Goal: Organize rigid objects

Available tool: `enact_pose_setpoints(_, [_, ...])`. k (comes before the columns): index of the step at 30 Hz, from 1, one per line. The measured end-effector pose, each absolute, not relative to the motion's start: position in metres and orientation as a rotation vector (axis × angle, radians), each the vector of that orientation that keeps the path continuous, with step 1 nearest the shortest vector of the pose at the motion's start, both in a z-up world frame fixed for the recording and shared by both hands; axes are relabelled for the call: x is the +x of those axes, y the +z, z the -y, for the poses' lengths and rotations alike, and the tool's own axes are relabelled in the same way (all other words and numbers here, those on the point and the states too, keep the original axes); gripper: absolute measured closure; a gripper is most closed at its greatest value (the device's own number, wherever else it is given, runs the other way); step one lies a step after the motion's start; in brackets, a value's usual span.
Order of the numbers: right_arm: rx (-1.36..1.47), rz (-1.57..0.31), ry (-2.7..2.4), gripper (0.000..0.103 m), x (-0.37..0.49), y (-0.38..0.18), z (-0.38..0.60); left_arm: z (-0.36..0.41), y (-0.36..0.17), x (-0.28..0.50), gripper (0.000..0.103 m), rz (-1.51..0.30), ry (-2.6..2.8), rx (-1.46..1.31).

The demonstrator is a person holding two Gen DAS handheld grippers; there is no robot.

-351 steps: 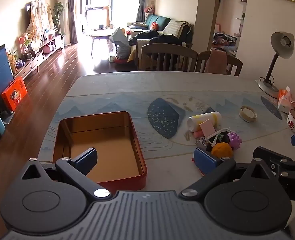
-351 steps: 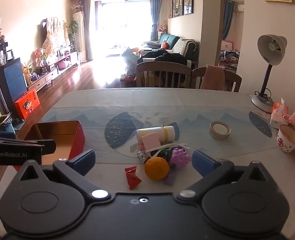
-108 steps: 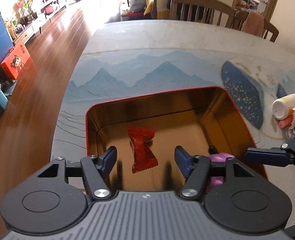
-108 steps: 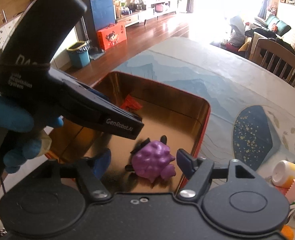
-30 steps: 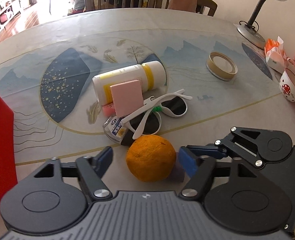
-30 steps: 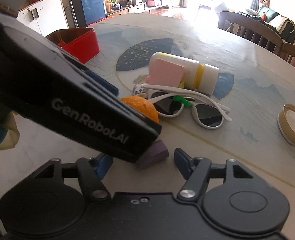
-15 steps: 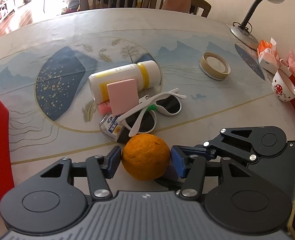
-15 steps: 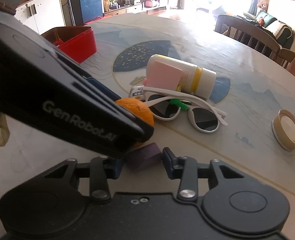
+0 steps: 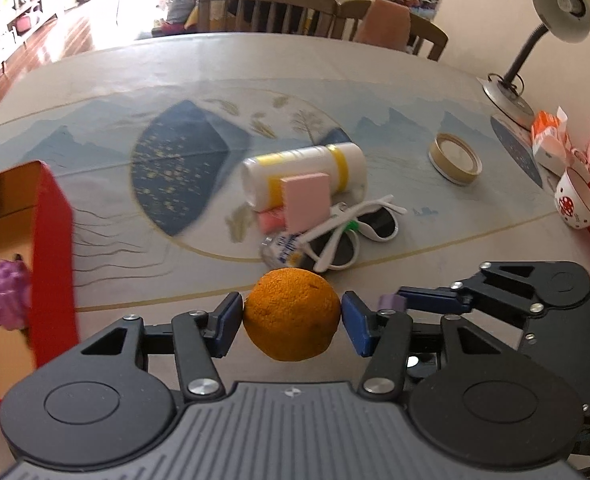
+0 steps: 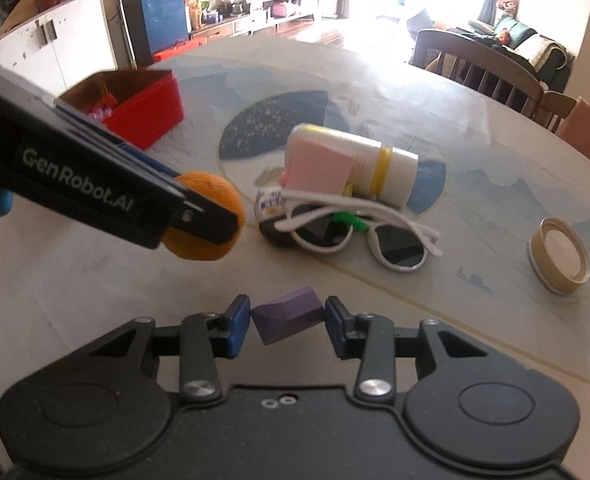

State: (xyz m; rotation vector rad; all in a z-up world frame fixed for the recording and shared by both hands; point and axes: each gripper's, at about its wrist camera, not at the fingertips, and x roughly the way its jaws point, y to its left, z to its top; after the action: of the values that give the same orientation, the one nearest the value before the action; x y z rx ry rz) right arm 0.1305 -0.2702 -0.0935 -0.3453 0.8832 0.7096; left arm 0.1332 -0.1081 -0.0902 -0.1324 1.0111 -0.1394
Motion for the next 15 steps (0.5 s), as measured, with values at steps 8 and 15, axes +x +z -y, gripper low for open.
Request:
enact_pose_setpoints(8, [-0.294, -0.827, 0.702, 0.063, 0.125, -0.060, 0.260, 0.074, -0.070, 0.122, 0.049, -0.983, -0.086, -0.157])
enact_pose_setpoints(15, [-0.260, -0.811, 0.718, 0.063, 0.123, -0.039, 0.231, 0.039, -0.056, 0.110, 0.049, -0.966, -0.061, -0.186])
